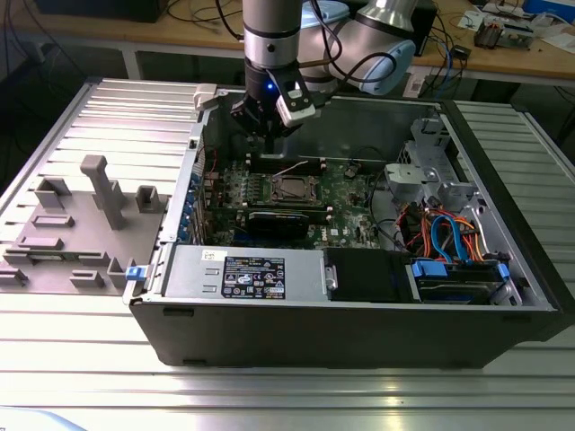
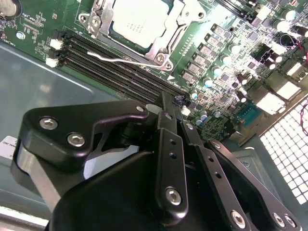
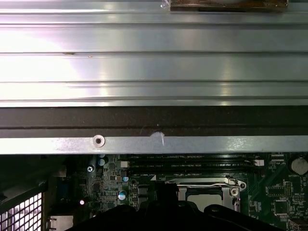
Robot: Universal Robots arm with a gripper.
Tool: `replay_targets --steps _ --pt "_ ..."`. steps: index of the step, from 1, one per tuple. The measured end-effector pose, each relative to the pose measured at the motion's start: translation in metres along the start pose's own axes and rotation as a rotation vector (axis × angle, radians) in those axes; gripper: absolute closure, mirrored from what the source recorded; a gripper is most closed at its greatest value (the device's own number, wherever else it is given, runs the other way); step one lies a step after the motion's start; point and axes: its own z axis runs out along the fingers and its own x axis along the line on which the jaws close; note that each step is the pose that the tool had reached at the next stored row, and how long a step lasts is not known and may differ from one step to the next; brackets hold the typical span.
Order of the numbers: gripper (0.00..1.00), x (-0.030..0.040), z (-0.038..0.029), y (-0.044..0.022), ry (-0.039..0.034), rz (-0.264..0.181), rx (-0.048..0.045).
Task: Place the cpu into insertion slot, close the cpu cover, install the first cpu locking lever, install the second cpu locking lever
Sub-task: 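Install the first cpu locking lever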
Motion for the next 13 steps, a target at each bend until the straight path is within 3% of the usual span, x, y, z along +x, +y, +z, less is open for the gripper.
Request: replay_targets --steps 13 --pt "0.89 0.0000 0.0003 -0.0015 0.0001 0.000 0.0000"
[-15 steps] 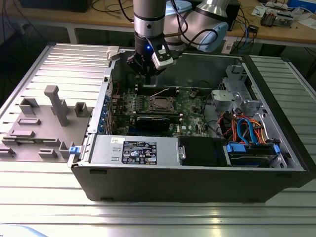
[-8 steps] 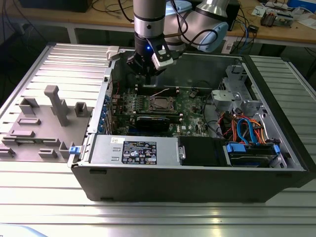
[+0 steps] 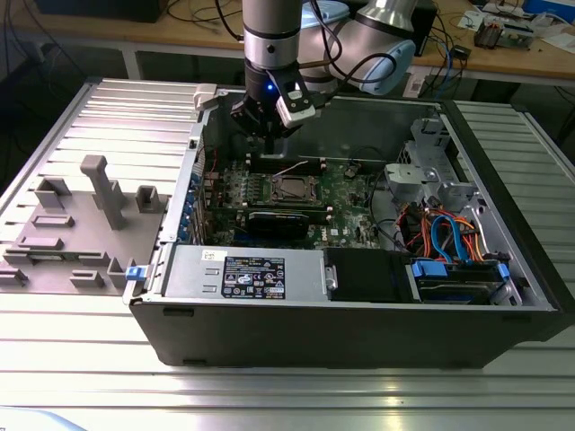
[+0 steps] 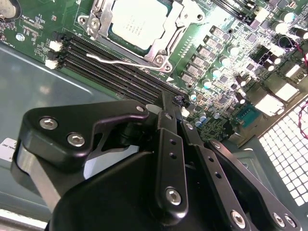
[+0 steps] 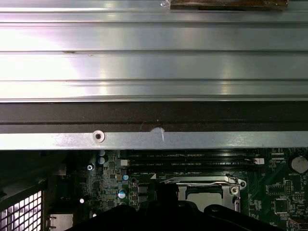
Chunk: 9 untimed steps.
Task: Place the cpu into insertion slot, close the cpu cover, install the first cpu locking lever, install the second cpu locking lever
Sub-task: 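Install the first cpu locking lever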
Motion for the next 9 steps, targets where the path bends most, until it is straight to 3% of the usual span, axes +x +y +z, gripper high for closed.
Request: replay_targets --steps 4,7,9 --pt "0.89 0.0000 0.0002 0.0000 0.0000 0.000 -0.0005" --pt "0.89 -0.0002 0.0016 -0.0010 0.0001 0.000 -0.0133" --pt "0.89 -0.0011 0.0035 -0.0017 0.0001 0.000 -0.0147"
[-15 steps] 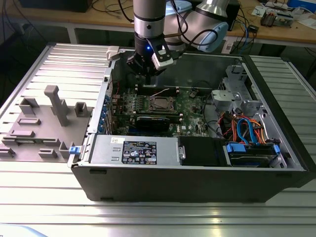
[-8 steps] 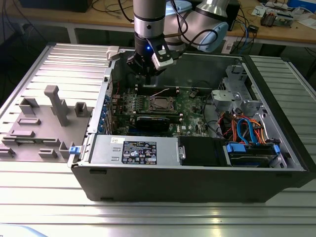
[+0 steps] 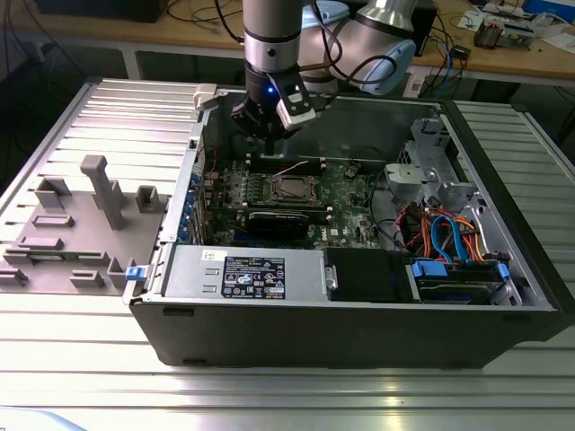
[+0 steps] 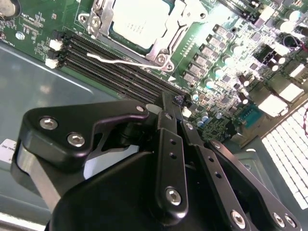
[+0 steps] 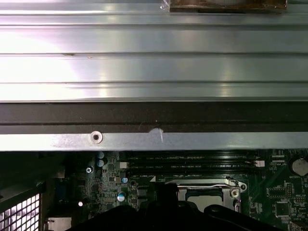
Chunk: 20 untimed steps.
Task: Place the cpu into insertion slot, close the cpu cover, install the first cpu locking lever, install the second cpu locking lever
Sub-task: 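Install the first cpu locking lever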
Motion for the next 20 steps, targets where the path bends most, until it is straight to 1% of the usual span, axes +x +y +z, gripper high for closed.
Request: replay_targets --steps 3,4,5,7,9,10,11,12,14,15,17,20 --pt "0.89 -0.0055 0.0031 -0.0004 -0.0001 0.000 0.0002" --pt "0.89 -0.0109 0.0047 -0.0004 -0.0001 0.000 0.0000" --pt "0.89 -0.0133 0.0063 -0.0006 -0.0001 0.000 -0.0001" --pt "0.89 -0.0156 0.0091 -0.0008 -0.0002 0.000 -0.0014" --pt "0.89 -0.0174 0.0115 -0.0010 -0.0001 0.000 -0.0005" --pt "0.89 -0.0179 0.0120 -0.0010 0.0000 0.000 0.0030" --pt "0.89 -0.0184 0.0126 -0.0009 -0.0001 0.000 0.0085" --pt "0.89 -0.0202 0.0138 -0.0007 -0.0003 0.000 0.0183" --pt "0.89 -0.0235 0.0152 -0.0004 -0.0003 -0.001 0.0195" --pt "0.89 -0.0258 0.0164 0.0001 0.0003 -0.008 0.0195" --pt "0.89 -0.0279 0.0178 0.0004 0.0015 -0.023 0.0191" --pt "0.89 -0.0315 0.0194 0.0026 0.0019 -0.027 0.0213"
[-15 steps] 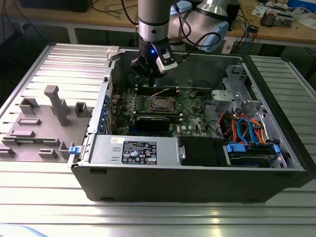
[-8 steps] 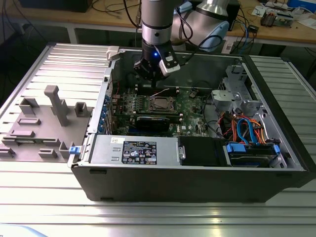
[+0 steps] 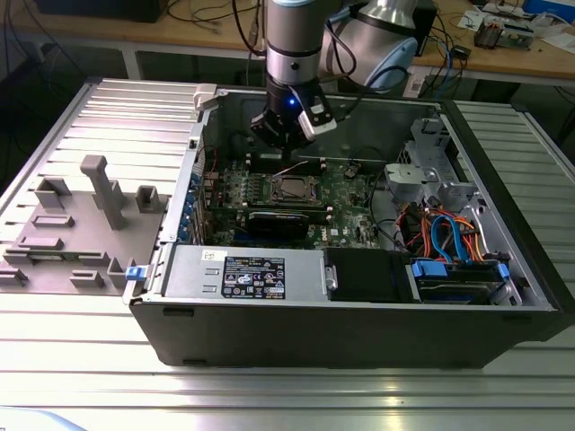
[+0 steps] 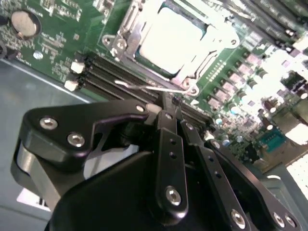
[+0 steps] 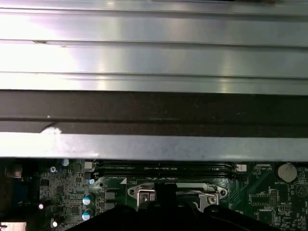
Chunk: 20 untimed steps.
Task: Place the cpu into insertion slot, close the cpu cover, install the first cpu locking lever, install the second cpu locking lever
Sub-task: 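Install the first cpu locking lever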
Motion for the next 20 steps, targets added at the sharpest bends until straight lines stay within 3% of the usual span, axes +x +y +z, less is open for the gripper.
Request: replay_targets --steps 6,11,20 --pt "0.89 -0.0094 0.0032 0.0021 0.0000 0.000 0.0035" --pt "0.89 -0.0121 0.0063 0.0057 0.0003 -0.004 0.0056" --pt "0.89 -0.0233 0.0137 0.0051 0.0004 -0.004 0.0057"
